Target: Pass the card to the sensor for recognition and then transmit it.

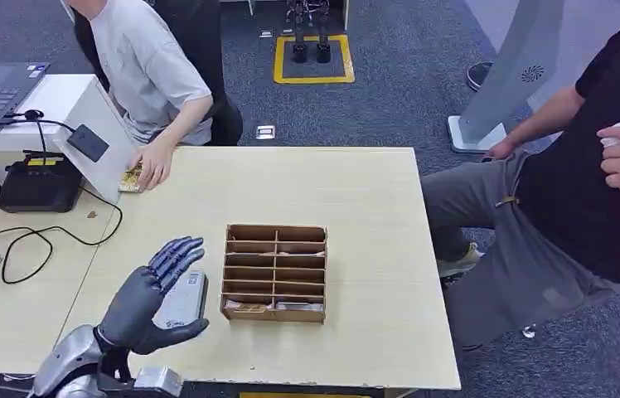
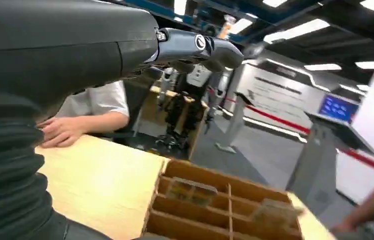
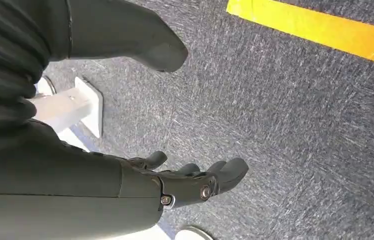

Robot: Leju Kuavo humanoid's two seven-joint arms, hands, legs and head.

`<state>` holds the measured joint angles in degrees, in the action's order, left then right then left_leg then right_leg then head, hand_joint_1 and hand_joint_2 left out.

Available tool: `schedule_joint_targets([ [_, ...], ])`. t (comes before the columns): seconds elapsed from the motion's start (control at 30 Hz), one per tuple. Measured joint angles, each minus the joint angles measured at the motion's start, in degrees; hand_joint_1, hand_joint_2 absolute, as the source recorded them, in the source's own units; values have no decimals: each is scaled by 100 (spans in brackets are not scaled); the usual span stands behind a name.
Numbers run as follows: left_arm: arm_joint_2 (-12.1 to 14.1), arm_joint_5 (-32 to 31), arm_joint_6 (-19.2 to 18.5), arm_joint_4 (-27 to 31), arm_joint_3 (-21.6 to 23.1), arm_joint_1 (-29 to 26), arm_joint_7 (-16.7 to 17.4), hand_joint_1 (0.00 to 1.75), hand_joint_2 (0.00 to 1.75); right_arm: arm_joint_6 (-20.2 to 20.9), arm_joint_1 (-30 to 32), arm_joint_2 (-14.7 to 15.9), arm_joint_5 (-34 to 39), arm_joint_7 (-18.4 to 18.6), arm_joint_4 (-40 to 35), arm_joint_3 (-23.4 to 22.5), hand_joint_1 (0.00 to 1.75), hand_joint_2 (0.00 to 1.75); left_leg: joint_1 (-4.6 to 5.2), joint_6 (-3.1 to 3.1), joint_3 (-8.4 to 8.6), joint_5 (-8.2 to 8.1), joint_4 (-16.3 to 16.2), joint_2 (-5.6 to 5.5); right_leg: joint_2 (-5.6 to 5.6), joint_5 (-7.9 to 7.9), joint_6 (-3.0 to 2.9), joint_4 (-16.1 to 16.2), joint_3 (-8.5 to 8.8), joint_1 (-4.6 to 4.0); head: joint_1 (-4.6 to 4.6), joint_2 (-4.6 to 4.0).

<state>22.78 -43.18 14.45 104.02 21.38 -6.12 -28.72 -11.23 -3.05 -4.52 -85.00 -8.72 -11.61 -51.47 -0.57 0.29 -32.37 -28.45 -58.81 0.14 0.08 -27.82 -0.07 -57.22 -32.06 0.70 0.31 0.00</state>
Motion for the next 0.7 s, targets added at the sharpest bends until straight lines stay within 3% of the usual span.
schedule_joint_targets([
  [0.13,135,-968,306,9,380,-7,293,0,175,35,3,22,-2,66,0,0,0,175,0,0,-1,0,0,0,0,-1,0,0,-1,0,0,0],
  [0.3,223,-1846,769,-133,939,55,1066,0,175,50,4,24,-2,98,0,-4,0,175,3,0,-1,-1,0,0,1,0,1,1,-1,0,0,0],
  [0.43,227,-2017,852,-343,1193,77,1294,0,175,52,4,24,-2,107,0,-4,0,175,3,1,-1,-1,0,0,0,0,1,1,-1,0,2,2],
  [0.7,208,-2004,848,-730,1470,171,1440,0,175,66,-1,33,0,118,-15,-11,0,175,2,0,-1,-1,0,0,0,0,0,1,-1,0,0,0],
])
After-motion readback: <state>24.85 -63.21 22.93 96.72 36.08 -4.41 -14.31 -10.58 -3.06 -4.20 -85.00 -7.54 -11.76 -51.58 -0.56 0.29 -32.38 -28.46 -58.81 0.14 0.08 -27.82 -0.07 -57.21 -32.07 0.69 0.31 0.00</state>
